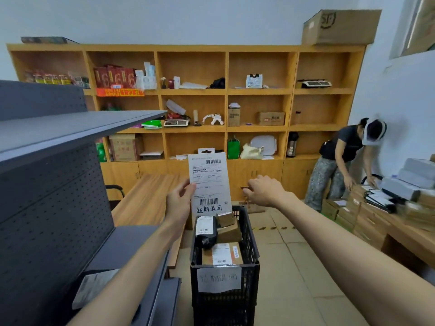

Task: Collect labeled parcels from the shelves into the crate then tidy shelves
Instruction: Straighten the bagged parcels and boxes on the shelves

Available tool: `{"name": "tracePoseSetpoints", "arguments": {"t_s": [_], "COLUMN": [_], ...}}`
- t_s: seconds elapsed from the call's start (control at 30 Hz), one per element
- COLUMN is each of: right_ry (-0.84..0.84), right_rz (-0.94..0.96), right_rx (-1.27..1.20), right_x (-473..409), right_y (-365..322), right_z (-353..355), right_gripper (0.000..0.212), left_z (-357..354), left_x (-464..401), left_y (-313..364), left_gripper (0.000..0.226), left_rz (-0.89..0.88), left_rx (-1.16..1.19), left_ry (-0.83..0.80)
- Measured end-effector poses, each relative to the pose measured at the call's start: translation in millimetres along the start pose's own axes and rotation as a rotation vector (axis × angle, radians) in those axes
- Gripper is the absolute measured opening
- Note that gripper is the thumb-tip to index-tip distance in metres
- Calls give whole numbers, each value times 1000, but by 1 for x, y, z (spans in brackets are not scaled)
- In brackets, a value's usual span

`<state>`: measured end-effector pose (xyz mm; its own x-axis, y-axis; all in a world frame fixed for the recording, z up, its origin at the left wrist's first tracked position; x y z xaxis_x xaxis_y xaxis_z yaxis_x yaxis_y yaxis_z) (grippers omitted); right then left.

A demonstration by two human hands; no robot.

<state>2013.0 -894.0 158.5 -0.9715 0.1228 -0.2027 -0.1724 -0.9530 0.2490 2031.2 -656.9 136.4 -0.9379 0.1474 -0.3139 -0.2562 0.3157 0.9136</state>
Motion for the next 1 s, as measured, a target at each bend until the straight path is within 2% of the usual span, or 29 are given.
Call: {"name": "tracePoseSetpoints", "arguments": {"t_s": [0.1,0.3,0.63,0.77,1.0], "right_ry": [0,-61,-156,-142,-88], "right_rz": [-6,-24,-36,-86,-173], "right_rx": [-14,-44,-132,-324,-891], "right_x": [-31,-75,-169,-222,-302], "right_y": [-1,1,24,42,66], "right_z": [-15,-62,-138,-165,-206], "right_gripper": [34,42,37,36,33], "left_z": [1,3,-11,-26,-68], "left_x": [-31,-83,-168,-215,-307], "left_y": [-23,-72,-159,-197,-262], "left_gripper": [28,33,33,31,26], "left_rz": [29,101,211,237,330], "left_rx": [-8,-13,3,-9,20], "left_ry": [-15,-30,-26,0,10]}}
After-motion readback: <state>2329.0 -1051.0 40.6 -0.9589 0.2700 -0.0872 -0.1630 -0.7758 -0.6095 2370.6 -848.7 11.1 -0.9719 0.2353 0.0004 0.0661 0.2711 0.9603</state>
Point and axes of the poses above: each hand's wrist, its own x-axis away from the middle knuckle, its own z-axis out of the back of the hand, y = z × x, the point moved 10 cm from there along -x, towards the middle knuckle, and after that the axes turned 13 degrees about x, right-handed, at the moved point
